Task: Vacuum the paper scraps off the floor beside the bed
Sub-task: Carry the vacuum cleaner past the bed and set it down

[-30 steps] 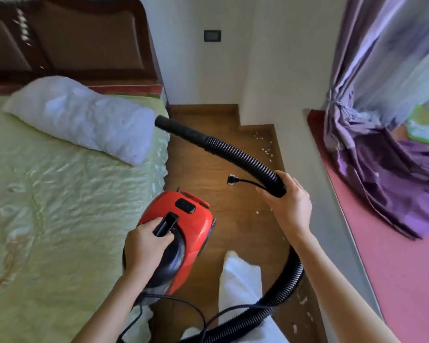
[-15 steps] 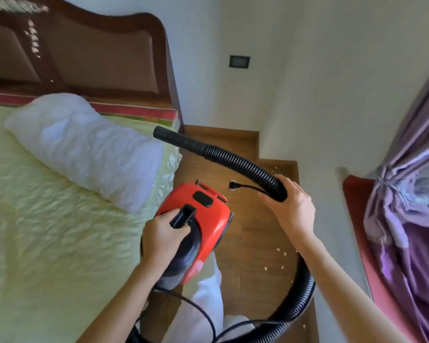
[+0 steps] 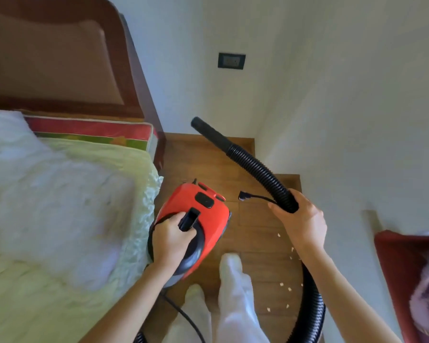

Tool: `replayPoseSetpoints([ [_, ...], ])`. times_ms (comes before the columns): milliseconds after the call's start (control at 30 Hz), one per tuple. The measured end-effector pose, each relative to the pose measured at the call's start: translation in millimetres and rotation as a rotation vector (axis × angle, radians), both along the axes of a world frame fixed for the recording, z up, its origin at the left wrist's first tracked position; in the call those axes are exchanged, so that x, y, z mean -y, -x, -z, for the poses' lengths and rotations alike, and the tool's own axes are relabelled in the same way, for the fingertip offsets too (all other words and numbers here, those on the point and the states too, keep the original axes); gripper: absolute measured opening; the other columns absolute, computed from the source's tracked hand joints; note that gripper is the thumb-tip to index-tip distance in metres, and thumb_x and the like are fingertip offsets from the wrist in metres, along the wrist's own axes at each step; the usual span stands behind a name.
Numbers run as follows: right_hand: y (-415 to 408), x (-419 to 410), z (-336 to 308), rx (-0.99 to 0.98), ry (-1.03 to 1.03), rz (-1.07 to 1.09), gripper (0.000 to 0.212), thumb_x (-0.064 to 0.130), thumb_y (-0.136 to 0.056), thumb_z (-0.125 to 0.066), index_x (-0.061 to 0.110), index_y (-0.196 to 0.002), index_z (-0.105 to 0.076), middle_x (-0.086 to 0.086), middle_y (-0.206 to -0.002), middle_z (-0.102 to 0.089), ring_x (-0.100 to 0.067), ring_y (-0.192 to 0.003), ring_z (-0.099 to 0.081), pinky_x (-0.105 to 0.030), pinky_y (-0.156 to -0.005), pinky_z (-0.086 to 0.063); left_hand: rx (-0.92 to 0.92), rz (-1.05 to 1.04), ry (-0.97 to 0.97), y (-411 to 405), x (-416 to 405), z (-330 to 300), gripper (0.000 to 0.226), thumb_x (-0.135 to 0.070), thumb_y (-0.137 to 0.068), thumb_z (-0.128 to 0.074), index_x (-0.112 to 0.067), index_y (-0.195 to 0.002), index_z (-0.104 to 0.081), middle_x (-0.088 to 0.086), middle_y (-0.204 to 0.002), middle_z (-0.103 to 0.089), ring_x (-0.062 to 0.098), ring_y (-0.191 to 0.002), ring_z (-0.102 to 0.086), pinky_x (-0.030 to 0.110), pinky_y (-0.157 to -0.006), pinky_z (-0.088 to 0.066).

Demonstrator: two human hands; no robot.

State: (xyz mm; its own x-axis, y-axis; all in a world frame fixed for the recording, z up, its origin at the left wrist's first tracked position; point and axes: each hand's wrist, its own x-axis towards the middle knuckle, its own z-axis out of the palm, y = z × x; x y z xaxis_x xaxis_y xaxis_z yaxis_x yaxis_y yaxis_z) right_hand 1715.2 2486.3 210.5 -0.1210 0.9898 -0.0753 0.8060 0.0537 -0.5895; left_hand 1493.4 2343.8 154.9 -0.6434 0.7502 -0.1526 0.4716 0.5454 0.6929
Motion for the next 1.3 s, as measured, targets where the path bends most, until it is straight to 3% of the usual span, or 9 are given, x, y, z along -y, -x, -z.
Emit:
replayPoseSetpoints([
  [133,13.8,-54.6,67.4,0.059,0.062,0.016,0.04,0.043,-0.079,-0.073,0.031,-0.115,-0.062,0.008,-0.093,-0.066,-0.013,-0.078,-0.057,-0.025,-0.062,-0.044,0.048,-0.088,0.061,14.3,-50.3,86.6,0.018,-0.008,-0.07,-0.067,-0.019,-0.063,-0.055,-0.002,-0.048,-0.051,0.014,-0.045,-0.047,0.028,-0.045,-0.031],
  [300,27.4,-108.4,174.5,0.114,0.133,-0.009,0.04,0.042,-0.078,-0.074,0.03,-0.114,-0.063,0.007,-0.093,-0.066,-0.015,-0.083,-0.059,-0.03,-0.069,-0.051,0.063,-0.195,0.115,20.7,-92.2,207.5,0.014,-0.007,-0.071,-0.072,-0.015,-0.081,-0.068,0.001,-0.063,-0.066,0.022,-0.059,-0.06,0.03,-0.052,-0.039],
  [467,38.0,-152.2,278.6,0.168,0.257,-0.01,0.04,0.043,-0.079,-0.071,0.032,-0.116,-0.062,0.005,-0.095,-0.067,-0.018,-0.084,-0.059,-0.03,-0.071,-0.049,0.056,-0.246,0.19,18.9,-126.0,311.8,0.006,-0.009,-0.073,-0.072,-0.011,-0.077,-0.068,0.004,-0.057,-0.062,0.021,-0.051,-0.054,0.024,-0.045,-0.036],
  [600,37.9,-175.6,344.6,0.177,0.337,0.005,0.036,0.043,-0.08,-0.071,0.029,-0.112,-0.063,0.01,-0.085,-0.06,-0.013,-0.076,-0.055,-0.026,-0.063,-0.042,0.058,-0.222,0.215,14.1,-132.1,369.6,0.006,-0.009,-0.073,-0.072,-0.01,-0.078,-0.068,0.004,-0.056,-0.061,0.022,-0.051,-0.056,0.031,-0.046,-0.04],
  [733,33.8,-181.6,391.0,0.208,0.379,0.015,0.036,0.043,-0.081,-0.07,0.026,-0.112,-0.063,0.003,-0.091,-0.067,-0.016,-0.078,-0.057,-0.03,-0.067,-0.05,0.075,-0.211,0.229,6.2,-126.4,411.6,0.009,-0.009,-0.072,-0.072,-0.012,-0.079,-0.067,0.004,-0.059,-0.063,0.024,-0.054,-0.059,0.037,-0.052,-0.048],
  [833,29.3,-181.2,415.4,0.236,0.391,0.012,0.039,0.043,-0.081,-0.07,0.028,-0.116,-0.062,0.002,-0.097,-0.068,-0.015,-0.08,-0.056,-0.028,-0.067,-0.047,0.083,-0.225,0.214,2.2,-127.1,434.6,0.009,-0.009,-0.074,-0.072,-0.012,-0.08,-0.067,0.005,-0.06,-0.064,0.025,-0.056,-0.06,0.036,-0.053,-0.048],
  [967,27.0,-182.3,433.9,0.276,0.411,-0.025,0.044,0.044,-0.081,-0.07,0.028,-0.121,-0.059,0.0,-0.101,-0.068,-0.016,-0.081,-0.056,-0.027,-0.066,-0.043,0.087,-0.222,0.23,0.5,-129.6,456.4,0.011,-0.011,-0.074,-0.071,-0.014,-0.085,-0.069,0.006,-0.062,-0.066,0.026,-0.057,-0.062,0.042,-0.054,-0.052],
  [1200,35.5,-190.1,450.6,0.286,0.396,-0.007,0.045,0.045,-0.08,-0.07,0.023,-0.117,-0.061,-0.001,-0.101,-0.067,-0.02,-0.086,-0.06,-0.032,-0.071,-0.05,0.089,-0.236,0.257,2.7,-116.7,479.0,0.021,-0.009,-0.075,-0.074,-0.007,-0.095,-0.07,0.016,-0.07,-0.069,0.033,-0.064,-0.066,0.045,-0.06,-0.056],
  [1300,42.7,-191.7,455.9,0.28,0.388,-0.009,0.044,0.046,-0.08,-0.07,0.019,-0.114,-0.062,0.0,-0.093,-0.064,-0.017,-0.079,-0.055,-0.03,-0.068,-0.047,0.073,-0.225,0.257,5.0,-111.8,484.6,0.013,-0.011,-0.076,-0.073,-0.012,-0.088,-0.07,0.006,-0.061,-0.064,0.025,-0.055,-0.061,0.039,-0.052,-0.053],
])
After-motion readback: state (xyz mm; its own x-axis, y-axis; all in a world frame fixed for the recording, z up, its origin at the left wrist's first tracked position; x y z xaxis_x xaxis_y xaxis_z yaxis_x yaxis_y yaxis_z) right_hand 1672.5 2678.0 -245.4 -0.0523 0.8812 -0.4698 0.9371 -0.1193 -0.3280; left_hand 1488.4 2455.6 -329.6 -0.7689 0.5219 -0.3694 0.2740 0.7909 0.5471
